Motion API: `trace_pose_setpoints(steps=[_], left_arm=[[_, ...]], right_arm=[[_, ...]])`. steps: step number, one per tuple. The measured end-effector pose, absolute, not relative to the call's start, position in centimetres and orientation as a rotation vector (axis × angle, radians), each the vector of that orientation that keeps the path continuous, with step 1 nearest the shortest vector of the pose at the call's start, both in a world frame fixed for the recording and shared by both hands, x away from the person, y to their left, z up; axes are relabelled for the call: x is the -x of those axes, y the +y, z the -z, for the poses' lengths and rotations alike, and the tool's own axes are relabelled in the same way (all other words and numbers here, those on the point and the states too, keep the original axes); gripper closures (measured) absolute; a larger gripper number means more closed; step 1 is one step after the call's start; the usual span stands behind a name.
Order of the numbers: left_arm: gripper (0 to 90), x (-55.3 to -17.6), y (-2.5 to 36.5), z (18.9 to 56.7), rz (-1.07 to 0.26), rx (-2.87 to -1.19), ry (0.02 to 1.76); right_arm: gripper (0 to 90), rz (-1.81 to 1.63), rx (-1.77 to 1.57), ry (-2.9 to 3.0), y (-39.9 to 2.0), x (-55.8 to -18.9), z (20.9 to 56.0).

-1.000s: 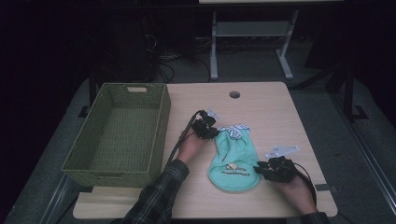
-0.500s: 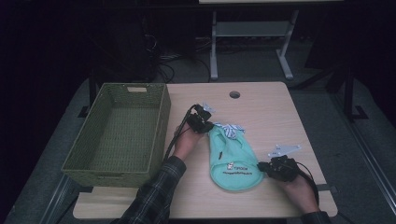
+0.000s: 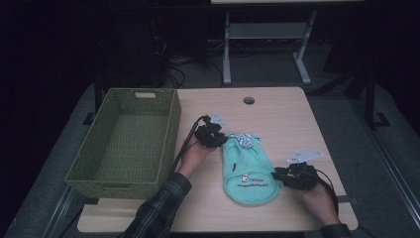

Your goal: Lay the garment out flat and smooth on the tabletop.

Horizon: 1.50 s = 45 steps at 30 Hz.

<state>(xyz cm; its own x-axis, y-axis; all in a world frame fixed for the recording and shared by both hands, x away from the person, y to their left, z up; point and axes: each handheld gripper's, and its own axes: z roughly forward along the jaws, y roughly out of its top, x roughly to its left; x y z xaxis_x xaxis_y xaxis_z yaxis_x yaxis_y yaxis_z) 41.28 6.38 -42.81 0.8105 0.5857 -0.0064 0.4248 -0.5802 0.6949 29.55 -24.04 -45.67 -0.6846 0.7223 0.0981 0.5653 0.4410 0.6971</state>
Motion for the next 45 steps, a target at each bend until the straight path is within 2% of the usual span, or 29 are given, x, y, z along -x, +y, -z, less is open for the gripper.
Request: trace_pose_setpoints(steps=[4, 9, 16, 24, 45], left_arm=[[88.2, -40.3, 6.4, 42.9, -0.272, -2.301, 0.696], [89.3, -40.6, 6.0, 43.9, -0.264, -2.307, 0.694], [89.2, -41.7, 5.3, 45.8, -0.263, -2.331, 0.701], [89.4, -41.6, 5.5, 46.0, -0.242, -2.337, 0.708], [89.3, -35.3, 6.8, 45.6, -0.175, -2.395, 0.634]], right_arm=[[82.2, -1.068, -1.112, 2.481, -23.7, -30.1, 45.4], [89.2, -1.049, -1.106, 2.496, -23.1, -30.7, 45.8], [89.7, -1.013, -1.119, 2.519, -23.0, -31.3, 46.5], [89.7, -1.015, -1.119, 2.516, -23.1, -31.3, 46.5], [89.8, -1.009, -1.153, 2.484, -24.3, -32.6, 46.7]])
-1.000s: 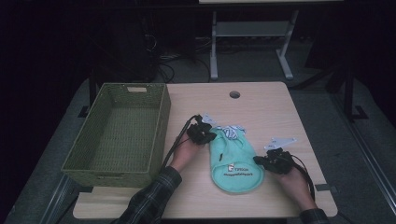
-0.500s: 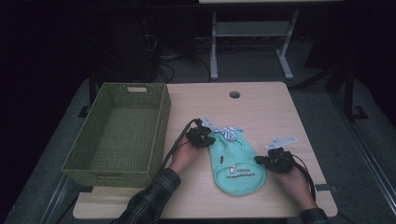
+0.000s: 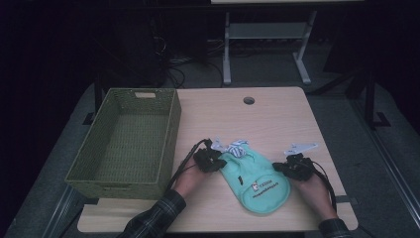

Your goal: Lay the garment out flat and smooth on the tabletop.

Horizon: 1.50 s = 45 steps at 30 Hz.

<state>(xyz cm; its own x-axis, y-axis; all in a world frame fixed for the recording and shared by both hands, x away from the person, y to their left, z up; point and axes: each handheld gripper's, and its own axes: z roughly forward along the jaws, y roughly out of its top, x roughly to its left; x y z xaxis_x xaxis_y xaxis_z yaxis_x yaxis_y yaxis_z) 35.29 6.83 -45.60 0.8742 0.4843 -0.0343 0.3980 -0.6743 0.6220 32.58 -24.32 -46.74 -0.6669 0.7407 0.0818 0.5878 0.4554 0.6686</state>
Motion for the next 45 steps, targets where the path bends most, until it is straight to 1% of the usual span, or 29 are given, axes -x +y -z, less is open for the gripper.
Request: trace_pose_setpoints(steps=[6, 10, 16, 18, 20, 21, 25, 31, 34, 39, 42, 45], left_arm=[[89.3, -33.8, 7.1, 45.6, -0.13, -2.389, 0.625], [89.3, -33.9, 7.5, 44.7, -0.141, -2.356, 0.636], [88.4, -34.4, 8.6, 43.1, -0.196, -2.302, 0.67], [85.0, -34.6, 8.9, 42.8, -0.233, -2.304, 0.682], [78.0, -34.7, 9.1, 42.8, -0.253, -2.298, 0.699], [73.1, -34.9, 9.1, 42.9, -0.275, -2.294, 0.712], [57.2, -35.3, 9.3, 43.3, -0.297, -2.285, 0.743], [48.3, -35.6, 9.2, 44.4, -0.256, -2.311, 0.756], [47.7, -35.7, 9.0, 44.9, -0.228, -2.322, 0.766], [47.9, -35.7, 8.7, 45.5, -0.227, -2.362, 0.756], [50.3, -35.7, 8.6, 45.7, -0.223, -2.381, 0.748], [54.5, -35.7, 8.5, 45.8, -0.215, -2.39, 0.743]], right_arm=[[89.8, -1.006, -1.148, 2.482, -24.3, -32.6, 46.8], [89.8, -1.005, -1.141, 2.481, -24.3, -32.6, 46.8], [89.8, -1.001, -1.142, 2.475, -24.2, -32.4, 46.8], [89.8, -1.001, -1.139, 2.475, -24.2, -32.4, 46.8], [89.8, -0.998, -1.127, 2.473, -24.2, -32.4, 46.8], [89.8, -0.997, -1.122, 2.471, -24.2, -32.4, 46.8], [89.8, -1.0, -1.125, 2.472, -24.2, -32.4, 46.8], [89.8, -0.999, -1.128, 2.472, -24.2, -32.4, 46.8], [89.7, -0.998, -1.124, 2.472, -24.2, -32.4, 46.8], [89.3, -1.0, -1.122, 2.471, -24.2, -32.4, 46.8], [88.8, -0.997, -1.119, 2.468, -24.2, -32.4, 46.8], [88.8, -0.998, -1.118, 2.467, -24.2, -32.4, 46.8]])
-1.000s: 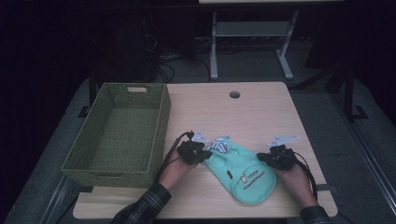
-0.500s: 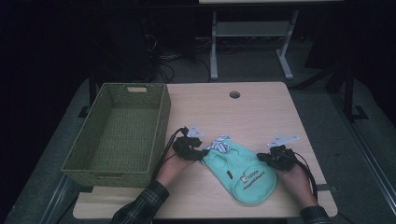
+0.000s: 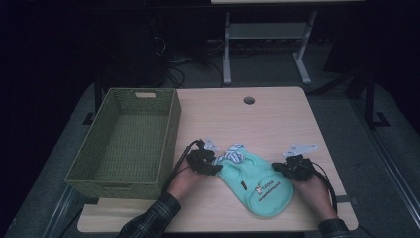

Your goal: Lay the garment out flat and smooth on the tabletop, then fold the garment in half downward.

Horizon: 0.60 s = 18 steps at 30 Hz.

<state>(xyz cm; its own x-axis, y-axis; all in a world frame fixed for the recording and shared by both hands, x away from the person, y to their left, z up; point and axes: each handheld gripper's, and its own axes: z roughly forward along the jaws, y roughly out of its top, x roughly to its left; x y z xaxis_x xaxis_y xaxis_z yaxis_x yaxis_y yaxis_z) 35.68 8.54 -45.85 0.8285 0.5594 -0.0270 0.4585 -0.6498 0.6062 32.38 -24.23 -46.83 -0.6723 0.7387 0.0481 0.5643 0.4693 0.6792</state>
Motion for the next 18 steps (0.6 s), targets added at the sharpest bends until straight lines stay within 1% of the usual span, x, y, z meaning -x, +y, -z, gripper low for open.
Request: trace_pose_setpoints(steps=[5, 10, 13, 18], left_arm=[[64.4, -35.5, 8.3, 45.8, -0.209, -2.401, 0.726], [75.5, -35.4, 8.1, 45.7, -0.189, -2.406, 0.714], [77.8, -35.3, 8.0, 45.6, -0.194, -2.42, 0.709], [78.0, -35.3, 8.0, 45.6, -0.187, -2.413, 0.714]], right_arm=[[88.8, -1.008, -1.124, 2.473, -24.2, -32.2, 46.6], [88.8, -1.09, -1.098, 2.465, -23.8, -31.7, 45.8], [88.8, -1.12, -1.074, 2.481, -23.0, -31.3, 45.6], [88.8, -1.164, -1.036, 2.509, -21.3, -30.9, 45.2]])
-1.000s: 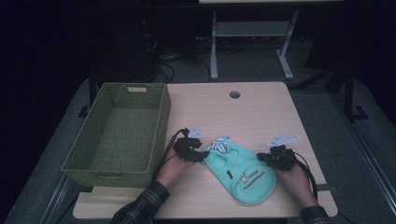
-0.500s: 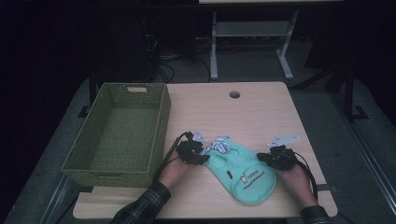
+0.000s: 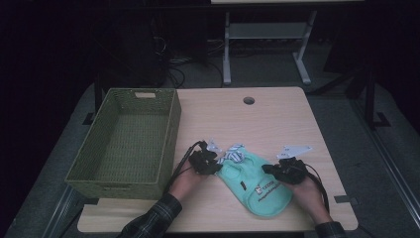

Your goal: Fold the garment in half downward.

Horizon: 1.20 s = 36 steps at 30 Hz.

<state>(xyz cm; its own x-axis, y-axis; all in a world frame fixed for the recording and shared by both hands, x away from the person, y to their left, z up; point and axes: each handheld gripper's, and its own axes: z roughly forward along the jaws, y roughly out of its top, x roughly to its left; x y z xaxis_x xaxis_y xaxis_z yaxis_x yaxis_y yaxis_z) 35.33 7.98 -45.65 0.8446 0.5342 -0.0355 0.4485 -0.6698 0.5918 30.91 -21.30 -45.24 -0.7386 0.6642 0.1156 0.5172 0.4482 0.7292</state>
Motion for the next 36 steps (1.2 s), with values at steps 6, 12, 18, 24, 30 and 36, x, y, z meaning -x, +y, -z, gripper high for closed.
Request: trace_pose_setpoints(steps=[6, 12, 18, 24, 30, 36], left_arm=[[78.6, -35.3, 8.0, 45.7, -0.185, -2.411, 0.714], [79.9, -35.6, 8.2, 45.7, -0.155, -2.387, 0.735], [80.3, -35.6, 8.4, 44.9, -0.146, -2.341, 0.735], [80.4, -35.6, 8.5, 43.5, -0.162, -2.264, 0.694], [80.6, -35.5, 8.4, 42.3, -0.145, -2.195, 0.667], [80.9, -35.5, 8.0, 41.3, -0.141, -2.164, 0.629]], right_arm=[[88.9, -1.215, -0.997, 2.537, -19.5, -31.1, 45.3], [89.0, -1.165, -0.971, 2.59, -18.0, -31.3, 46.2], [88.8, -1.106, -0.968, 2.618, -17.7, -31.3, 46.9], [88.7, -1.114, -0.984, 2.619, -17.8, -31.3, 46.9], [88.7, -1.11, -0.984, 2.622, -17.7, -31.4, 46.9], [88.7, -1.092, -0.98, 2.626, -17.5, -31.6, 46.8]])
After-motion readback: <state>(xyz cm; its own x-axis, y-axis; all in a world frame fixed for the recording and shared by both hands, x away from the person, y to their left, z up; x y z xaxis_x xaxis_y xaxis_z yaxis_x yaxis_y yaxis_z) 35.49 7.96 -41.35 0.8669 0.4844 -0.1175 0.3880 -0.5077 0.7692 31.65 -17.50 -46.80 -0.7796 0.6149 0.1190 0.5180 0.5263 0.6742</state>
